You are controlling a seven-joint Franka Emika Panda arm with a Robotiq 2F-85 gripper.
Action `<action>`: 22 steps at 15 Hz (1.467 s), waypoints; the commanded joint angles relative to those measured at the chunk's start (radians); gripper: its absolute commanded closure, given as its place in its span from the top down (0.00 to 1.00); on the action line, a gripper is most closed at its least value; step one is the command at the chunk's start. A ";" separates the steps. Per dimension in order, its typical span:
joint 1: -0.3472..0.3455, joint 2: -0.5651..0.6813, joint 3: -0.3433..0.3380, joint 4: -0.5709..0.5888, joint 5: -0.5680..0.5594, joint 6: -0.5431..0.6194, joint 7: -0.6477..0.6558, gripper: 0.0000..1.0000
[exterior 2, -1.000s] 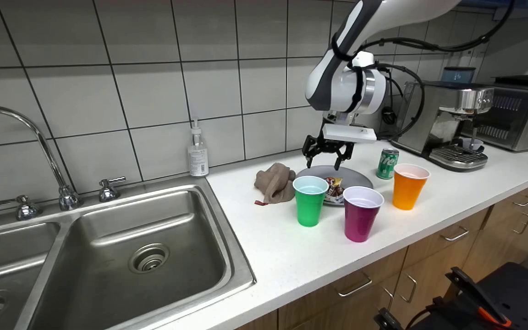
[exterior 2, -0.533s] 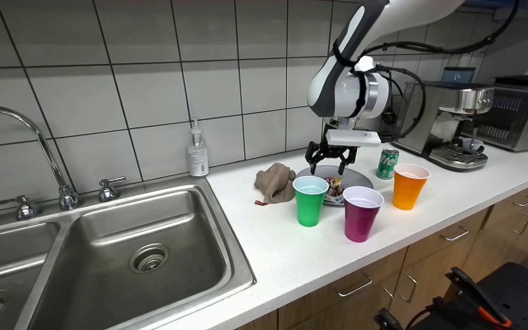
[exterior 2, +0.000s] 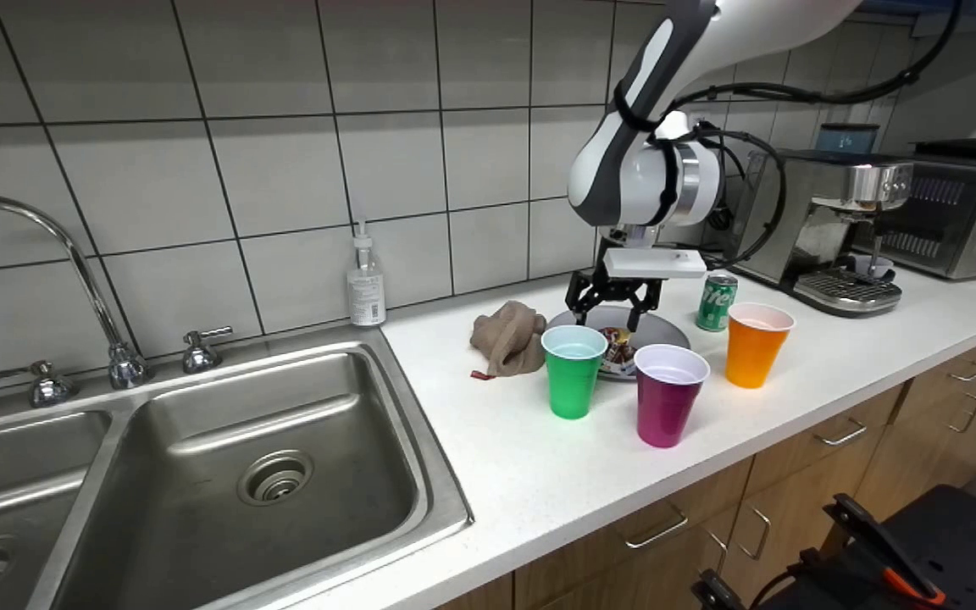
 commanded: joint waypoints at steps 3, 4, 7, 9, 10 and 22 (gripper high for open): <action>0.024 -0.006 -0.024 -0.014 -0.031 -0.001 0.052 1.00; 0.024 -0.004 -0.026 -0.013 -0.031 -0.001 0.053 1.00; 0.025 -0.002 -0.025 -0.013 -0.029 -0.003 0.054 1.00; 0.028 0.000 -0.027 -0.014 -0.032 0.000 0.056 1.00; 0.029 0.001 -0.028 -0.015 -0.034 0.001 0.057 1.00; 0.034 0.011 -0.034 -0.022 -0.049 0.010 0.054 0.74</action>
